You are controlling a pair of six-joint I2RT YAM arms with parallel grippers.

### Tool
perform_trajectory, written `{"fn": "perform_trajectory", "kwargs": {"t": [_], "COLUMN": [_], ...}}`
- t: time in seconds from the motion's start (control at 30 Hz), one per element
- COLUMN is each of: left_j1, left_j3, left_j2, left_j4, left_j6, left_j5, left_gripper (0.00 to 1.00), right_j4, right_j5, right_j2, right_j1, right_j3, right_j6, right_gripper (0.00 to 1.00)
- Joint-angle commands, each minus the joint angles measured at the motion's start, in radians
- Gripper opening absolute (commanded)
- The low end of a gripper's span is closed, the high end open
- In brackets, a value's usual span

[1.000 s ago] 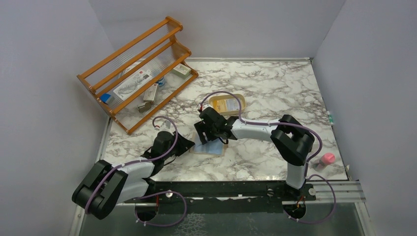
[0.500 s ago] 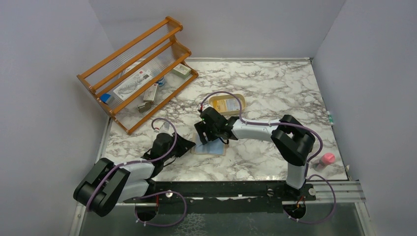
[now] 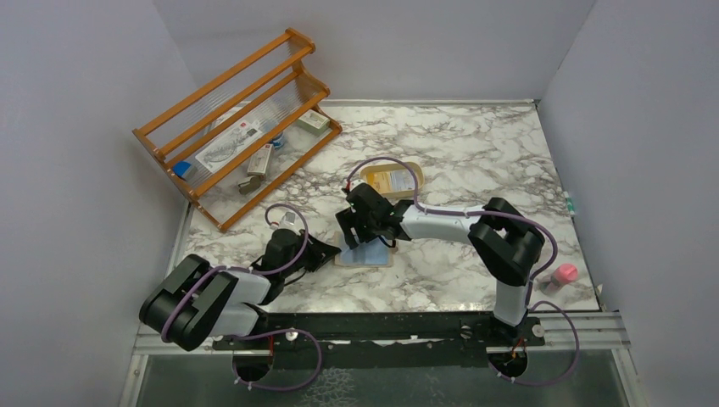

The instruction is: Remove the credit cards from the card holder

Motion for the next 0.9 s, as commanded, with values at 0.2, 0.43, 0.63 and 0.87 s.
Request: {"fn": "perform_trajectory", "kwargs": {"t": [0.2,0.43,0.63,0.87], "left_j1": [0.0,0.0,0.0,0.0], "left_j3": [-0.001,0.04,0.028,0.004], "left_j2": [-0.02,-0.055,-0.074,-0.093], "left_j4": [0.098,-0.019,-0.065,-0.102], "left_j6": [-0.012,0.066,0.07,0.057], "left_j5": [0.003,-0.037,-0.078,-0.121], "left_gripper": [0.0,0.0,0.0,0.0], "right_j4": [-0.14,-0.194,-0.263,-0.414], "right_j5": [-0.074,-0.044,0.0,0.181], "right_j2": [0.035,-0.056,-0.136,-0.242], "right_j1": [-0.016,-0.025,-0.025,-0.03], "right_j3": [-0.088,-0.131,-0.174,-0.153], "right_j6": [0.01,-0.007,-0.034,-0.045], "right_gripper": [0.78,0.78,0.79,0.87]}}
